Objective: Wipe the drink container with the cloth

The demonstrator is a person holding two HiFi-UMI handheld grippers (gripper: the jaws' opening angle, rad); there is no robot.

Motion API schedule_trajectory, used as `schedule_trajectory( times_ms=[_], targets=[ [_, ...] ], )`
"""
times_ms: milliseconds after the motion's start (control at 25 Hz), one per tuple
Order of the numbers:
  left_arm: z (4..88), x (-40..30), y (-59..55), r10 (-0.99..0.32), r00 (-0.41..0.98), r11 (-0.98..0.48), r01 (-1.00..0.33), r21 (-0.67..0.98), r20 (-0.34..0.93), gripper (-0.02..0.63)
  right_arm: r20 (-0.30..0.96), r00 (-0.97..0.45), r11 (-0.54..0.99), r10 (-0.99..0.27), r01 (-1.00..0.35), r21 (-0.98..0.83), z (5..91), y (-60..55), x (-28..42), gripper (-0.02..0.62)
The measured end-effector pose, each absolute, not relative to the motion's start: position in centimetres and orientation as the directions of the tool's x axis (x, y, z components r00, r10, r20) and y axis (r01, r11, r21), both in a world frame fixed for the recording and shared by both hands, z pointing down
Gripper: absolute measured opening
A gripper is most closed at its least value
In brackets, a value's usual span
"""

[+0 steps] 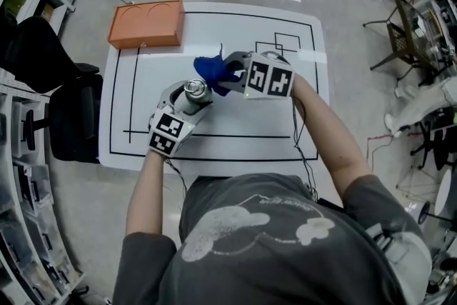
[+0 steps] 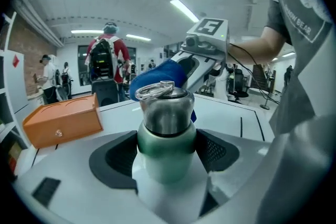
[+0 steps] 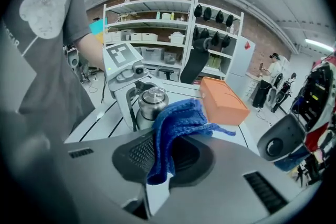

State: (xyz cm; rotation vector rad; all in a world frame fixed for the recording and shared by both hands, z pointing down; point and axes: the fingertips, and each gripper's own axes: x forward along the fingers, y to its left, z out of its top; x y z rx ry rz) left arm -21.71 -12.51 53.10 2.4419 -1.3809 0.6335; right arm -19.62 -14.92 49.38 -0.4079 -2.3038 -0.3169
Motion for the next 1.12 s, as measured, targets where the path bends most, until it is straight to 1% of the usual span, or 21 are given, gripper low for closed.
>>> schedule_trajectory(
  times_ms=[160, 360, 520, 840, 1120],
  targets=[
    [53.1, -21.9, -12.2, -0.661, 0.576, -0.648, -0.761, 0.021, 0.481, 0.347, 0.747, -0.607, 0.877, 0.273, 0.475, 0.065, 50.3, -14.0, -20.9, 0.041],
    [52.8, -22.2, -12.1, -0.575, 0.678, -0.745, -0.666, 0.051, 0.458, 0.347, 0.780, -0.554, 0.857, 0.290, 0.514, 0.047, 51.5, -14.7, -21.9, 0.041],
    [52.9, -21.9, -12.0, -0.554, 0.692, -0.773, -0.633, 0.021, 0.464, 0.347, 0.807, -0.519, 0.859, 0.280, 0.512, 0.031, 53.7, -15.1, -22.2, 0.040],
    [52.8, -21.9, -11.9, -0.552, 0.707, -0.782, -0.623, 0.020, 0.441, 0.347, 0.852, -0.459, 0.880, 0.254, 0.475, -0.007, 57.4, -15.3, -22.0, 0.040],
    [52.9, -22.0, -11.9, -0.586, 0.698, -0.763, -0.647, 0.011, 0.412, 0.347, 0.849, -0.491, 0.916, 0.193, 0.399, 0.023, 58.5, -15.6, -22.4, 0.040]
  ],
)
